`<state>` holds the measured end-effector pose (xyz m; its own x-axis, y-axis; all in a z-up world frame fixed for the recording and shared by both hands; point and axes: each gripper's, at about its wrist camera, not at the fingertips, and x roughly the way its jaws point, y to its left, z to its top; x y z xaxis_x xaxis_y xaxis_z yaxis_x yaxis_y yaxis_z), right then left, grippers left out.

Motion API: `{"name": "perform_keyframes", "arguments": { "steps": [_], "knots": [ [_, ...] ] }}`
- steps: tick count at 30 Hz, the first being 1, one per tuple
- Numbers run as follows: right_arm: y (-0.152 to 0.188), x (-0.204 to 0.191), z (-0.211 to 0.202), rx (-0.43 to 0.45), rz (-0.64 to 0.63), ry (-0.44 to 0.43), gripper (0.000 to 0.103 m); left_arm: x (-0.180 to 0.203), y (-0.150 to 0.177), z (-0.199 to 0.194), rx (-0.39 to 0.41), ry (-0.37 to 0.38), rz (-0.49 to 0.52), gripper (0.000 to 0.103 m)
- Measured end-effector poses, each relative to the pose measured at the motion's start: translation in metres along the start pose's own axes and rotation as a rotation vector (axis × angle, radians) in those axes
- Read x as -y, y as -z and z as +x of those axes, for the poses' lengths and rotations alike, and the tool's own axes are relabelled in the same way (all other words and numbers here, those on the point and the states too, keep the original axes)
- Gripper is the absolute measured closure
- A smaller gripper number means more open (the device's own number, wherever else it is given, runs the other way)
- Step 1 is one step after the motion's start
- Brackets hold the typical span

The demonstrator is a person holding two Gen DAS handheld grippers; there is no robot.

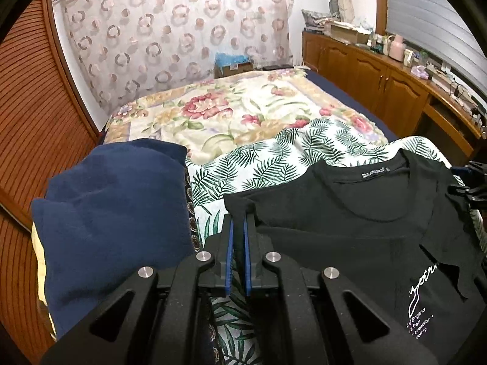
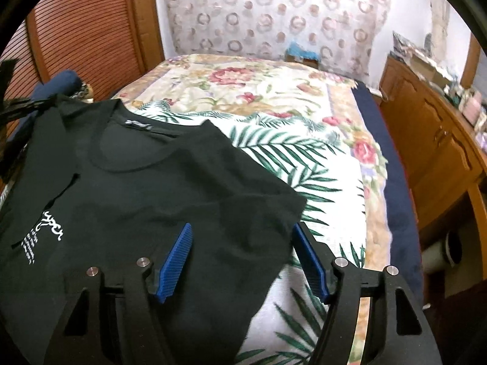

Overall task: Fold small clothes
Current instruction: 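Move the left gripper to the shirt hem and grasp it, then lift the hem with the left gripper while the right gripper grasps and lifts the hem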

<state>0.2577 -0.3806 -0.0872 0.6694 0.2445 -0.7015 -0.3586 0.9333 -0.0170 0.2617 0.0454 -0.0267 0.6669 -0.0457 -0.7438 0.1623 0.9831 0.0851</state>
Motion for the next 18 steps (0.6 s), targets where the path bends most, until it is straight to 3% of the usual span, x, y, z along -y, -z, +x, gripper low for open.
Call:
{"name": "perform_keyframes", "arguments": {
  "steps": [10,12,18],
  "knots": [
    [-0.01,0.013,0.017,-0.02,0.062,0.039,0.035,0.002,0.011,-0.009,0.027,0.019,-0.008,0.096],
    [-0.011,0.011,0.017,-0.023,0.061,0.036,0.04,0.002,0.013,-0.011,0.032,0.027,-0.01,0.096],
    [-0.014,0.002,0.015,-0.026,0.013,0.005,0.072,0.008,0.019,-0.023,0.053,0.036,-0.001,0.096]
  ]
}}
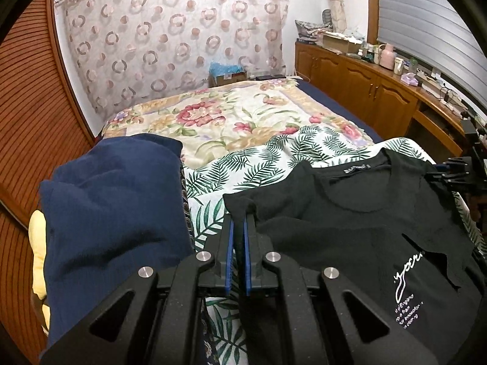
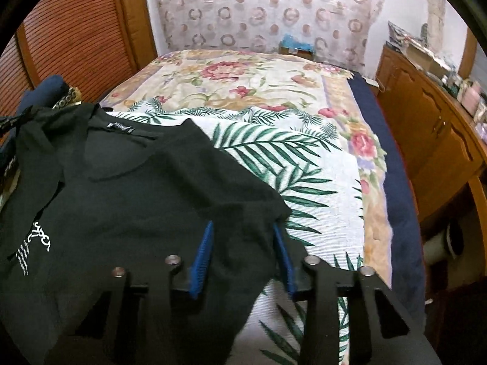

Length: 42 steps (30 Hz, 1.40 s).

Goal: Fold small clothes

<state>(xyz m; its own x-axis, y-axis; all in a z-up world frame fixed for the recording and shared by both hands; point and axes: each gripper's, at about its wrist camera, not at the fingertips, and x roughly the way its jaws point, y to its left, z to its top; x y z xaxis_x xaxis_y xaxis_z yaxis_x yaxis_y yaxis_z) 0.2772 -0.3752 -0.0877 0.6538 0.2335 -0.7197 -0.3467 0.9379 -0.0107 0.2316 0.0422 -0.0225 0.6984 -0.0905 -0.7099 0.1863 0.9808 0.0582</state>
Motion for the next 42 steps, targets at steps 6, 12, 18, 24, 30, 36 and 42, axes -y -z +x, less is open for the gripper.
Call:
{"name": "perform_keyframes", "arguments": {
  "steps": [6,12,18,24,30,36,42],
  "knots": [
    [0.0,-0.008,-0.011,0.024,-0.025,-0.028,0.096,0.009,0.005,-0.016,0.024,0.006,0.017,0.096],
    [-0.001,-0.019,-0.052,0.16,-0.022,-0.033,0.097,0.015,0.012,-0.037,0.06,0.019,0.025,0.096],
    [0.01,-0.038,-0.092,0.243,-0.066,-0.04,0.097,0.021,0.022,-0.065,0.105,0.031,0.033,0.096],
    [0.038,-0.055,-0.131,0.296,-0.1,-0.048,0.097,0.024,0.044,-0.097,0.15,0.052,0.012,0.096],
    [0.079,-0.063,-0.163,0.303,-0.125,-0.047,0.097,0.025,0.081,-0.13,0.178,0.079,-0.016,0.096],
    [0.113,-0.066,-0.196,0.303,-0.111,-0.057,0.097,0.02,0.117,-0.156,0.191,0.097,-0.061,0.096],
    [0.138,-0.068,-0.228,0.279,-0.092,-0.058,0.097,0.025,0.145,-0.167,0.164,0.094,-0.067,0.096]
  ]
}}
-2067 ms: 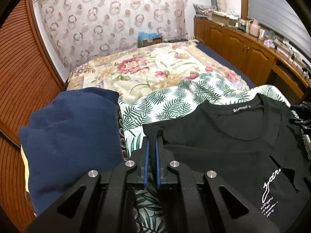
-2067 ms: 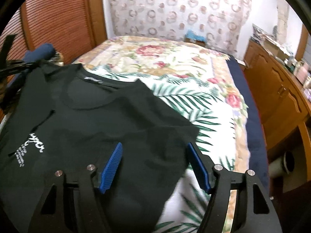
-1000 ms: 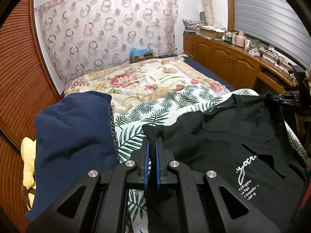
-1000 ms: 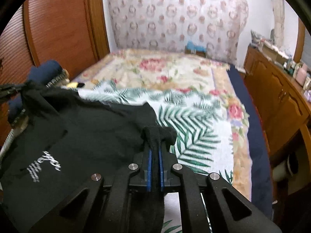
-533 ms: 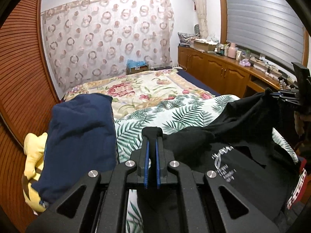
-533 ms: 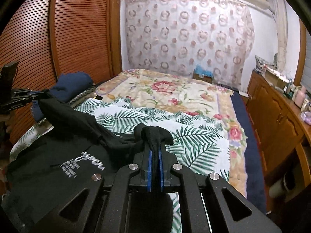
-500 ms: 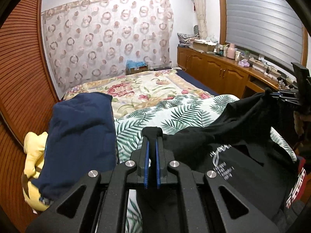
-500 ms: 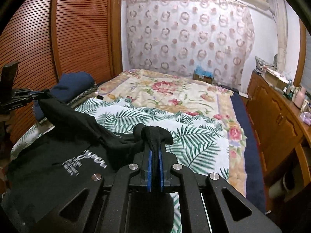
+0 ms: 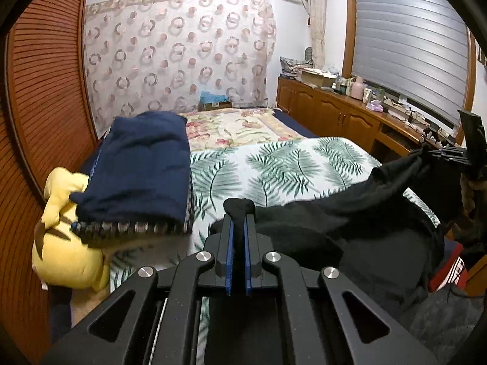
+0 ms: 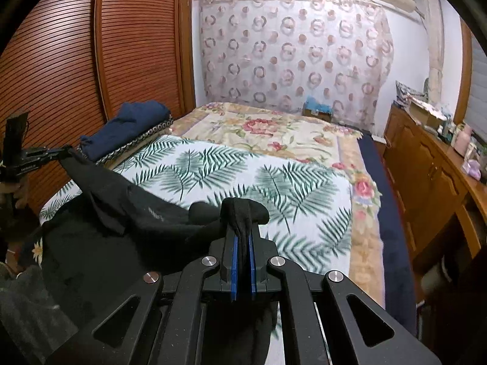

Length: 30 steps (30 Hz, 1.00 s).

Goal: Fold small clothes

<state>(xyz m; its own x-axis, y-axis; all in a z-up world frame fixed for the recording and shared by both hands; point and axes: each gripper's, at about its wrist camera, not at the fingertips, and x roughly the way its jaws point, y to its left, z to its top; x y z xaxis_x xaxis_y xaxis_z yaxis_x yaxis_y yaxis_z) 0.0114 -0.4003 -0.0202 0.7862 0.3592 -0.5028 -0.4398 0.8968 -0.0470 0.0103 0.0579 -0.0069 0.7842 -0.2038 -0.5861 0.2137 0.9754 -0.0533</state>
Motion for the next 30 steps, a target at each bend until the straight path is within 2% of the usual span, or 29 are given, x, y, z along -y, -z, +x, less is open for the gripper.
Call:
{"name": "perform_keyframes", "arguments": {
  "steps": [8,13,15,19,21,24,25,26,28,30],
  "knots": [
    [0.013,-0.011,-0.027,-0.074,0.003,0.007,0.097,0.007,0.022,-0.015,-0.035,-0.006,-0.012,0.096],
    [0.02,-0.009,-0.017,-0.129,0.047,-0.009,0.097,0.002,0.031,-0.005,-0.081,-0.016,-0.037,0.096],
    [0.021,-0.009,-0.01,-0.151,0.061,-0.013,0.097,-0.003,0.033,-0.002,-0.091,-0.013,-0.052,0.092],
    [0.01,-0.008,-0.007,-0.143,0.071,-0.01,0.097,-0.009,0.03,0.001,-0.083,-0.016,-0.063,0.062],
    [0.004,-0.008,-0.008,-0.132,0.065,-0.008,0.093,-0.011,0.026,0.005,-0.078,-0.013,-0.059,0.058],
    [-0.005,-0.007,-0.006,-0.116,0.046,0.021,0.083,-0.015,0.021,0.016,-0.087,-0.022,-0.055,0.045],
    [-0.009,-0.006,-0.004,-0.116,0.045,0.031,0.077,-0.016,0.02,0.02,-0.09,-0.019,-0.053,0.037],
    [-0.01,-0.005,-0.001,-0.116,0.045,0.035,0.068,-0.018,0.018,0.027,-0.098,-0.015,-0.052,0.033],
    [-0.016,-0.003,0.006,-0.114,0.043,0.042,0.054,-0.021,0.016,0.04,-0.116,-0.009,-0.048,0.031],
    [-0.019,0.002,0.013,-0.116,0.042,0.052,0.051,-0.023,0.014,0.054,-0.132,-0.021,-0.045,0.031]
  ]
}}
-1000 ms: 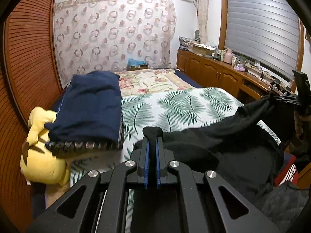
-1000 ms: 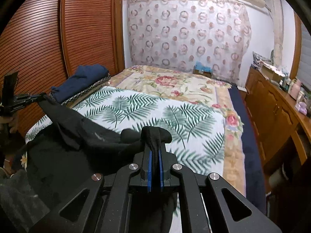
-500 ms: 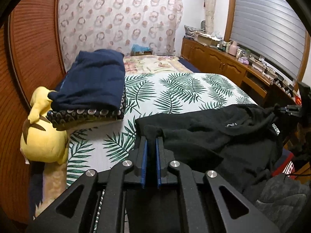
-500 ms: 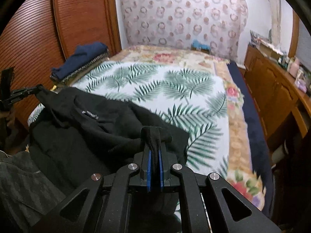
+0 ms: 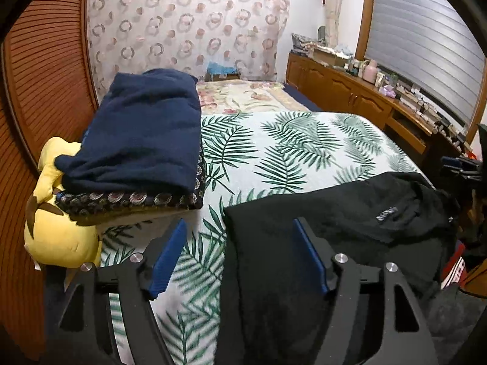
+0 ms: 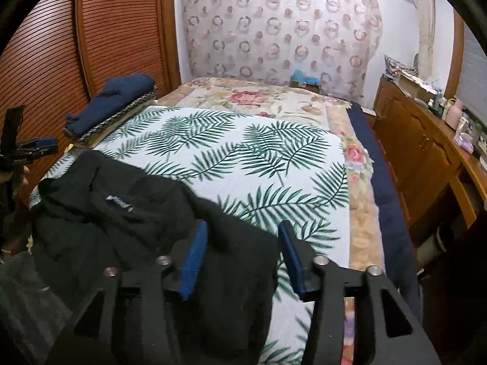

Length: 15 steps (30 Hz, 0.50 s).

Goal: Fold small clothes

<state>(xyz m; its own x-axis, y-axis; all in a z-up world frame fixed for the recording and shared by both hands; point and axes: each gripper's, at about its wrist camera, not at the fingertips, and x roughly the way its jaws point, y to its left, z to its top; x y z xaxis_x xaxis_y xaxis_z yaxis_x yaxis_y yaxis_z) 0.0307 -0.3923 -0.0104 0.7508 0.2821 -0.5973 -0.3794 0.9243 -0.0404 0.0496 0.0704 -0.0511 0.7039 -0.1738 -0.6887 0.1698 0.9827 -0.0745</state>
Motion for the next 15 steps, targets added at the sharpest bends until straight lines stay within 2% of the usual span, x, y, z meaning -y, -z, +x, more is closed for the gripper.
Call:
{"name": "perform_keyframes", "arguments": {
  "steps": [5,11,15],
  "knots": [
    [0.003,0.002,0.019,-0.004,0.003,0.015,0.048,-0.002,-0.006,0.026,-0.039,-0.006,0.013,0.031],
    [0.017,0.016,0.058,-0.095,0.038,0.021,0.048,-0.005,-0.005,0.052,-0.102,-0.008,0.022,0.031],
    [0.023,0.025,0.069,-0.121,0.077,0.002,0.048,-0.006,-0.002,0.062,-0.131,-0.004,0.018,0.031]
  ]
}}
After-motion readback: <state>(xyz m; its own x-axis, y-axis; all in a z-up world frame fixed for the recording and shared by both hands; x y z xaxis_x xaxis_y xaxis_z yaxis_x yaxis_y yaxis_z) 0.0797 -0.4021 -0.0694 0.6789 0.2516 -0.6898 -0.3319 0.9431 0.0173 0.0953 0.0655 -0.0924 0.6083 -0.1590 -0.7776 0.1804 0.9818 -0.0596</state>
